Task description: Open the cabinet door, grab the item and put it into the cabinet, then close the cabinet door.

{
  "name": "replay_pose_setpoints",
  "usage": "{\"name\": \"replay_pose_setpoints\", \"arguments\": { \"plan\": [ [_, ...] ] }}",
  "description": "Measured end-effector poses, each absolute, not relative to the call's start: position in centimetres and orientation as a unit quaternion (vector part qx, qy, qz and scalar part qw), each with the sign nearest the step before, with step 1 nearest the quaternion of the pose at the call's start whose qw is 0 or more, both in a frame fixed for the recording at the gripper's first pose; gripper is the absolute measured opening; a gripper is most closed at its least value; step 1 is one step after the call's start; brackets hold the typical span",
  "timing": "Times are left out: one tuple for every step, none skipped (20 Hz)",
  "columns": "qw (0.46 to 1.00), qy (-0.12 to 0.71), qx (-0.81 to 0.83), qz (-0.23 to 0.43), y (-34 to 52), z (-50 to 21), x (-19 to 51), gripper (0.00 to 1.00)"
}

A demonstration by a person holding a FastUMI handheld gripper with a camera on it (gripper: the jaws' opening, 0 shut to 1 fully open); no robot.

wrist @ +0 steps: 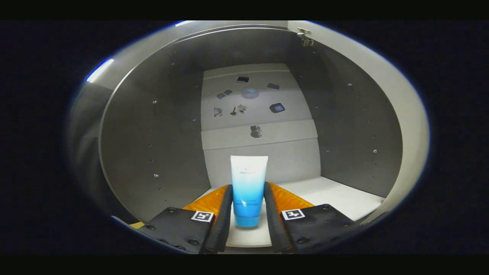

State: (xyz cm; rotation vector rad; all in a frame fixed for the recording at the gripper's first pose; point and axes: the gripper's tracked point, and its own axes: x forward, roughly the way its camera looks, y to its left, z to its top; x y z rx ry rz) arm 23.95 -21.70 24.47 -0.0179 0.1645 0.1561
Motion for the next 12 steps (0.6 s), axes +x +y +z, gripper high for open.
{"name": "replay_pose_setpoints", "arguments": {
  "plan": [
    [0.993,0.090,-0.013,0.080,-21.4,23.6,23.7,0.51],
    [0.993,0.083,-0.011,0.082,-21.3,23.5,23.5,0.52],
    [0.993,0.084,-0.012,0.080,-21.4,23.4,23.3,0.53],
    [0.993,0.084,-0.013,0.079,-21.4,23.2,23.1,0.54],
    [0.993,0.087,-0.016,0.078,-21.4,22.8,22.9,0.55],
    [0.993,0.087,-0.017,0.079,-21.5,22.5,22.9,0.55],
    [0.993,0.087,-0.016,0.079,-21.5,22.6,22.9,0.55],
    [0.993,0.082,-0.015,0.077,-21.5,23.0,23.0,0.55],
    [0.994,0.079,-0.016,0.077,-21.6,23.4,22.7,0.56],
    [0.994,0.073,-0.017,0.077,-21.8,24.1,22.4,0.55],
    [0.995,0.065,-0.019,0.077,-22.0,25.0,22.1,0.65],
    [0.995,0.056,-0.020,0.079,-21.9,26.0,21.5,0.74]
  ]
}}
